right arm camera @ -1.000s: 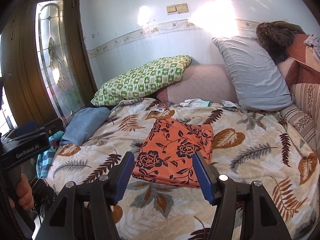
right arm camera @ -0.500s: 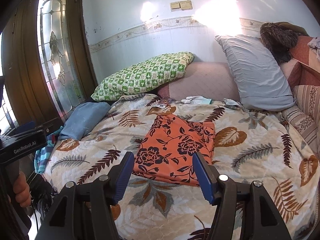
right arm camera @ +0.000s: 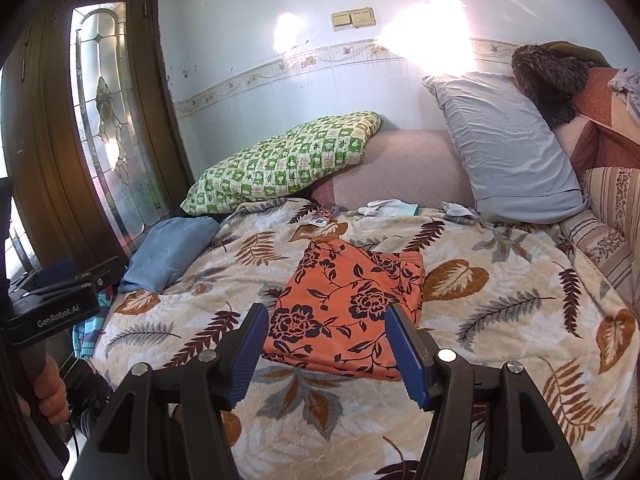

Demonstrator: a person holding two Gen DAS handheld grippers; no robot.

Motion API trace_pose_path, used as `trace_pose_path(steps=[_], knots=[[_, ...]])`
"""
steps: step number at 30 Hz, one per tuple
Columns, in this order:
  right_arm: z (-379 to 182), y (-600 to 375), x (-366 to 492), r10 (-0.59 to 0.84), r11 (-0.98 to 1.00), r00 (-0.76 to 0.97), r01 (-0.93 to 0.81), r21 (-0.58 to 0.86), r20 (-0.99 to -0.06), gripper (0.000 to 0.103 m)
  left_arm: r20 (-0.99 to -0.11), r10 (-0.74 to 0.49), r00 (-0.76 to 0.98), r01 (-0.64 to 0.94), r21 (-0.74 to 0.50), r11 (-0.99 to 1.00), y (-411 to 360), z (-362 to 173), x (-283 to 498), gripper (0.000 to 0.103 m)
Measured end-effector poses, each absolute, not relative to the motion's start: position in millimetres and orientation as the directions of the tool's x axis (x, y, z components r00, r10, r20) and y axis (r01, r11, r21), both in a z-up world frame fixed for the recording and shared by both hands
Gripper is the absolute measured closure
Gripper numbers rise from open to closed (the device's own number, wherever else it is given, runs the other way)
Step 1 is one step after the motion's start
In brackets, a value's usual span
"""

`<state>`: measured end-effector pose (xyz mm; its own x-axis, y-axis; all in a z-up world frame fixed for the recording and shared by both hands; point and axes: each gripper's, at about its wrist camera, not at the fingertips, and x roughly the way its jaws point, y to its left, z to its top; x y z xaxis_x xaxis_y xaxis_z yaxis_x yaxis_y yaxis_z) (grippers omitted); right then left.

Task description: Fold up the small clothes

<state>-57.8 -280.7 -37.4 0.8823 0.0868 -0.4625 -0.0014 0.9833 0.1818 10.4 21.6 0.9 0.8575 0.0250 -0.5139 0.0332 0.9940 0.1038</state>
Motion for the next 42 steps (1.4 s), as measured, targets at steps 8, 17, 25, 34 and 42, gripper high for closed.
trace_pose_path(steps=[8, 17, 25, 34, 42], knots=[[-37.5, -278.5, -56.8, 0.09, 0.984, 0.881, -0.006, 0.181, -0.463, 0.039, -0.509, 0.019, 0.86, 0.039, 0.105, 0.994, 21.9, 3.2, 9.8, 0.004], [-45.3, -275.2, -56.1, 0.1, 0.982, 0.875, -0.011, 0.188, -0.474, 0.038, -0.521, 0.011, 0.854, 0.047, 0.099, 0.994, 21.8, -1.9, 9.0, 0.004], [-47.9, -275.5, -56.7, 0.104, 0.981, 0.875, -0.014, 0.191, -0.474, 0.039, -0.52, 0.004, 0.854, 0.057, 0.103, 0.993, 19.1, -5.0, 7.6, 0.004], [-51.2, -277.3, -56.6, 0.096, 0.982, 0.878, -0.007, 0.188, -0.469, 0.039, -0.523, -0.002, 0.853, 0.062, 0.097, 0.993, 18.5, -8.2, 8.0, 0.004], [-52.8, -277.4, -55.6, 0.092, 0.982, 0.879, -0.003, 0.186, -0.468, 0.039, -0.524, -0.004, 0.852, 0.064, 0.096, 0.993, 18.6, -10.8, 9.5, 0.004]])
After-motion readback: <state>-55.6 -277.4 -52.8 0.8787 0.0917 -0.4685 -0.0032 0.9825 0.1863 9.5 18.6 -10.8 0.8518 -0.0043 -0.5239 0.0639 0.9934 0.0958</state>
